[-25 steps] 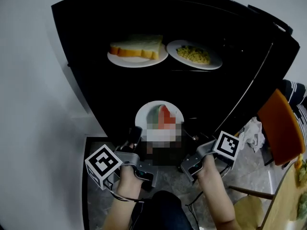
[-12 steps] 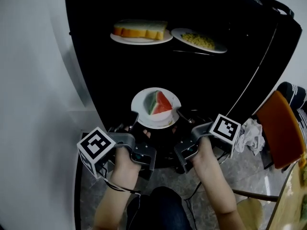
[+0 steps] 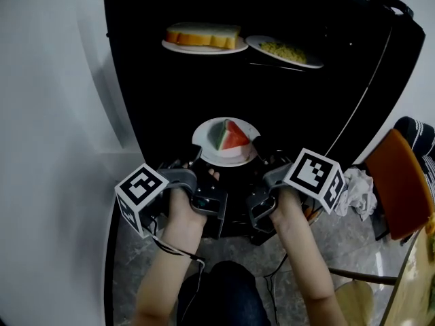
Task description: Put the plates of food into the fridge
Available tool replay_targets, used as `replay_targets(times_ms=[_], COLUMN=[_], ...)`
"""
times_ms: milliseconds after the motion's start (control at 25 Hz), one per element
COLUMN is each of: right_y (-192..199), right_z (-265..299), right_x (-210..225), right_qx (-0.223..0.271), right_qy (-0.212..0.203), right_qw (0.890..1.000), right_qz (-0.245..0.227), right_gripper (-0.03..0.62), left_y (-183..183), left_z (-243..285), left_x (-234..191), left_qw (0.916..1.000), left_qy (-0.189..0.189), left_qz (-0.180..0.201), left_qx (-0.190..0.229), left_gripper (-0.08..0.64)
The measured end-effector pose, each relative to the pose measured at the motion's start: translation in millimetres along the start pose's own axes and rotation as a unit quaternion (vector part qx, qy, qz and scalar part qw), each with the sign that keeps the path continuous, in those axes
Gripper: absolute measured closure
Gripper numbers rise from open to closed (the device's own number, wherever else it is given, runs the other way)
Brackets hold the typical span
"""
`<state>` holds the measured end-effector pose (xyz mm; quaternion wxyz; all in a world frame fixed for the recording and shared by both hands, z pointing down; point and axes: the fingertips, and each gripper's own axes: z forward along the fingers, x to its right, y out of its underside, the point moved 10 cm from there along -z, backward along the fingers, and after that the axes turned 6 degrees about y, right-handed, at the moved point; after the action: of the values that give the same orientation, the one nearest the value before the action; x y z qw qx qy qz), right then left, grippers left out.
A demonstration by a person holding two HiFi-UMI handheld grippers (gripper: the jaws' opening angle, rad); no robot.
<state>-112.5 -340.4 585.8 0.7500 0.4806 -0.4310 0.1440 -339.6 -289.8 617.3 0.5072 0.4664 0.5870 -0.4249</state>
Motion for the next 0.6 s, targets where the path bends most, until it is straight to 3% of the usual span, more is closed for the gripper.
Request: replay_targets(times_ms=[120,240,360,440,520,600], right_y=[-5,-5,17,42,65,80], right_z=[-6,-20,-44,-51,-49,-43], right_x=[-1,-3,-14,-21,-22,-21], right_qx=[0.041,0.091,0.126,0.107,0.071,0.055], right_qy=[0.022,0.028,-0.048,-0.094,-0.11,-0.107], right_qw=[0.996,0.978,0.94,0.914,0.895,0.883], right_qz=[-0.081,-0.185,-0.312,-0.38,-0.427,-0.453], right_gripper=[0.484,0.466,0.477,0.565,0.58,0.58], left_y=[0,0,1,-1,-2,-1], left_z=[1,1,2,3,4,4], left_x=[-1,-1,-3,-3,-3,-4], left_qw=[1.0,0.9999,0.9999,0.9998,0.9996,0.9995], left_qy=[0.005,0.009,0.013,0.018,0.025,0.028], left_qz=[0.003,0.003,0.002,0.002,0.007,0.004], left_qx=[0.005,0.008,0.004,-0.004,-0.01,-0.014], left_gripper=[0.538,0.537,0.537,0.537,0.537,0.537])
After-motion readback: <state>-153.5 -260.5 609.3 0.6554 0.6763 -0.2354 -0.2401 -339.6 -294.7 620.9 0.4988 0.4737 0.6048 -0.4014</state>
